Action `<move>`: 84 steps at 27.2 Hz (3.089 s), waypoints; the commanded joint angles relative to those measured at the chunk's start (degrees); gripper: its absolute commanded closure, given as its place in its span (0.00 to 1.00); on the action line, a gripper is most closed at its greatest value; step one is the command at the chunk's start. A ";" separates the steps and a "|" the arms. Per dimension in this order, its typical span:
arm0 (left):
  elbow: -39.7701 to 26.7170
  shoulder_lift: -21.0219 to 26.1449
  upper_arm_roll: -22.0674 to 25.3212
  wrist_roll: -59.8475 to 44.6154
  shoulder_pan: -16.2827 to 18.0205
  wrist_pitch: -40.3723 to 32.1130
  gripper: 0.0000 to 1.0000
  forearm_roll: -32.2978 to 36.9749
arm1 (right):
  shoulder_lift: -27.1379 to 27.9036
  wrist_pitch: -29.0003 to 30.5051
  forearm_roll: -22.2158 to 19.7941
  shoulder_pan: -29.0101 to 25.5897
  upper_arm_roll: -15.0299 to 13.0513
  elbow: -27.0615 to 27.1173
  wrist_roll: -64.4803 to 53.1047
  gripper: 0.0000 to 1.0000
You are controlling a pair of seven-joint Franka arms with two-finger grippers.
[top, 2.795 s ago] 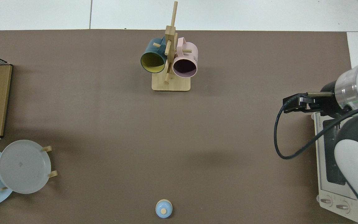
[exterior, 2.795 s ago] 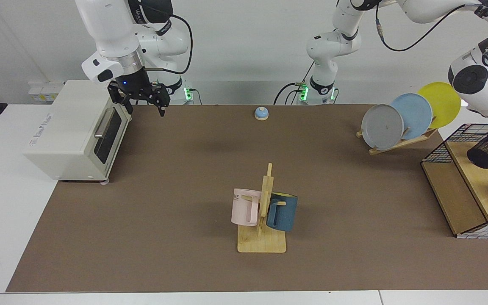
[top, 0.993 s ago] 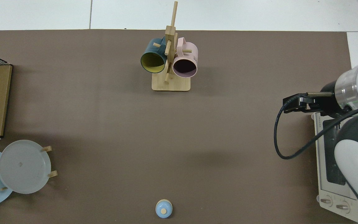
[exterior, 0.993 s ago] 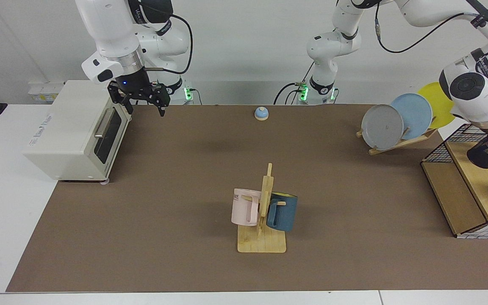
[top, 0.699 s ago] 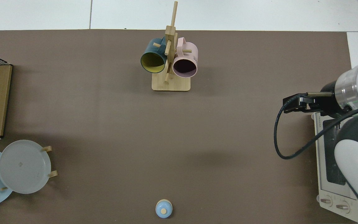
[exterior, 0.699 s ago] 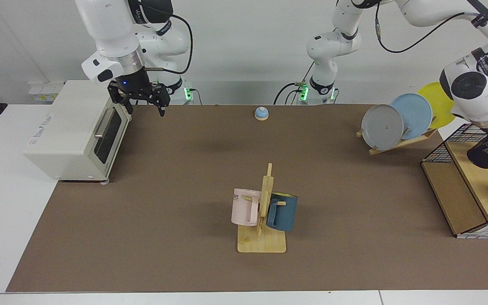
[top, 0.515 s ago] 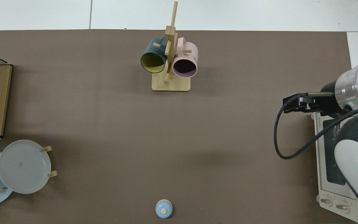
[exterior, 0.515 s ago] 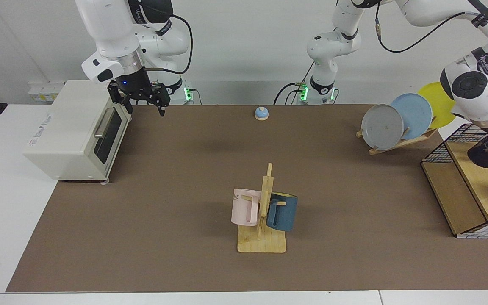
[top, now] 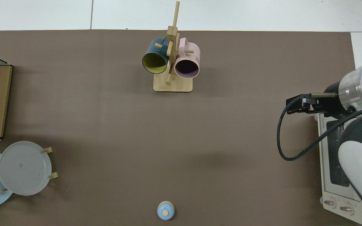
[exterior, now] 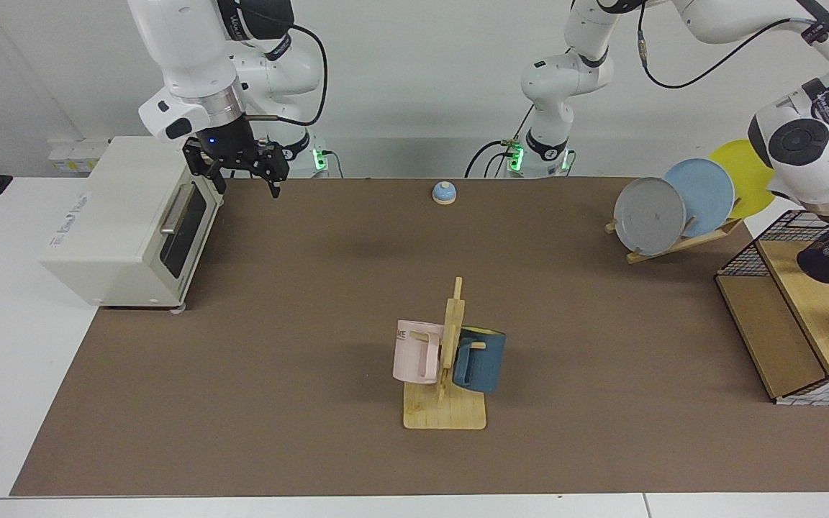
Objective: Put markers into pen holder
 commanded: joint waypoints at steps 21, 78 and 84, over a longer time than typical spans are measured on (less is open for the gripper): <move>4.45 -9.51 0.81 2.12 -5.37 -6.37 0.39 -12.44 | -1.00 0.50 0.29 -0.98 0.49 -0.99 -1.71 0.00; 21.25 -9.95 -4.73 -74.17 -17.33 -44.61 0.00 -57.54 | -1.00 0.50 0.29 -0.98 0.49 -0.99 -1.71 0.00; 21.34 -9.68 -4.73 -75.84 -17.25 -44.44 0.00 -57.89 | -1.09 0.50 0.29 -0.98 0.49 -0.99 -1.71 0.00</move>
